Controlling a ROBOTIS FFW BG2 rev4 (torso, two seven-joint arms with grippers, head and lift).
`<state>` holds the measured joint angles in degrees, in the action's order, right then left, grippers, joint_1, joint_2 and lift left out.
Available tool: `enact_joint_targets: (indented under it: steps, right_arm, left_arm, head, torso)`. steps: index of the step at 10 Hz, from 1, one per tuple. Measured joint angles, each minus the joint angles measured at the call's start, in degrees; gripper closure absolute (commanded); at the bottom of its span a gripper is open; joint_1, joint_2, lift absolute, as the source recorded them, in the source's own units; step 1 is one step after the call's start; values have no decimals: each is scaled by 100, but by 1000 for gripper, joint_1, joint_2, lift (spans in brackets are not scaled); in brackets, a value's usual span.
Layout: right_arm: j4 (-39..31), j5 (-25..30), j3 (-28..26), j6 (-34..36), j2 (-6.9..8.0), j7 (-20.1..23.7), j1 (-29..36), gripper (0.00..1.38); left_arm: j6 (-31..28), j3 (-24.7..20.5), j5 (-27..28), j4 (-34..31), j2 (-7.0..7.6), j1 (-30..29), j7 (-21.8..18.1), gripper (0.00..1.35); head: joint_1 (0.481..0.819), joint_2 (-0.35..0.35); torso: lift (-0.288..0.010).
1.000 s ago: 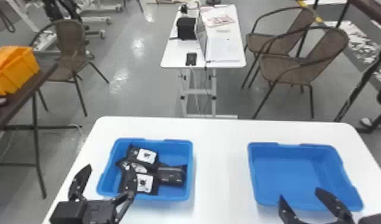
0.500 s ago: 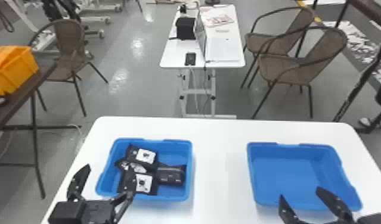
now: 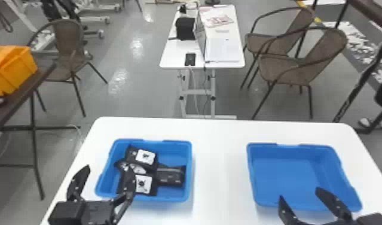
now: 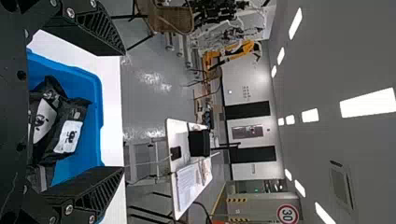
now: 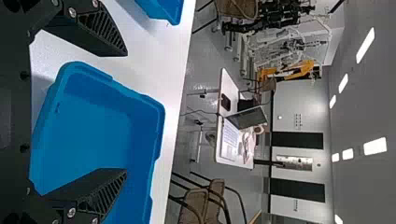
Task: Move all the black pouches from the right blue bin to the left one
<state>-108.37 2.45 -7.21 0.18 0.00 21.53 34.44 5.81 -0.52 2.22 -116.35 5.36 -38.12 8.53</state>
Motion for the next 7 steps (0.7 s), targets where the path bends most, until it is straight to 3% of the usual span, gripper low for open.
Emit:
enact_joint_targets:
  steps: [7]
  right_arm:
    - [26, -39, 0, 0, 0, 0, -8, 137]
  left_arm:
    - [9, -8, -63, 1, 29, -2, 0, 156]
  head:
    - [695, 74]
  torso:
    - [10]
